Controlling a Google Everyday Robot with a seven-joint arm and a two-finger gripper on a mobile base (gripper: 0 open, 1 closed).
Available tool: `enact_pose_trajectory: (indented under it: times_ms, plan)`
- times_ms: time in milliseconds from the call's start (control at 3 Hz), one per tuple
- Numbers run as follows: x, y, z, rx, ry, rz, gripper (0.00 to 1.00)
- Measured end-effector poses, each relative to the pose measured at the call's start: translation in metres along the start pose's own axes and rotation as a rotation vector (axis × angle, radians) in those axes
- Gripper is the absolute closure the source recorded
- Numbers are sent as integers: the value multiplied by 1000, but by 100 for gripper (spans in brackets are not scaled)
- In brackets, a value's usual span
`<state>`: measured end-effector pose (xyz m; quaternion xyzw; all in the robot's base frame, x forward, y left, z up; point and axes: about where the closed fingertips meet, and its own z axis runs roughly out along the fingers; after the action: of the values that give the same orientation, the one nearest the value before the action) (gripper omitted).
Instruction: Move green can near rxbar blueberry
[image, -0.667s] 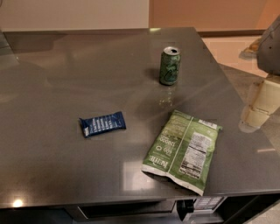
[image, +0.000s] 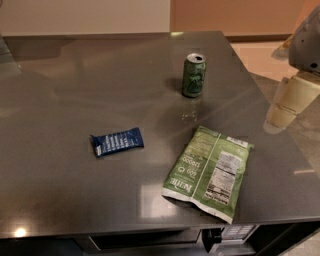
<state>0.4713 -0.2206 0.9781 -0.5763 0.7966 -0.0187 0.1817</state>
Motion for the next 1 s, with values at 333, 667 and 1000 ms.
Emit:
enact_pose_trajectory:
  times_ms: [333,667,1000]
  plan:
    - [-9,-40,18,17,-64,82,0]
    - [-29,-90,41,45,-146,155,0]
    - [-61,-129,67,48,-230,201,0]
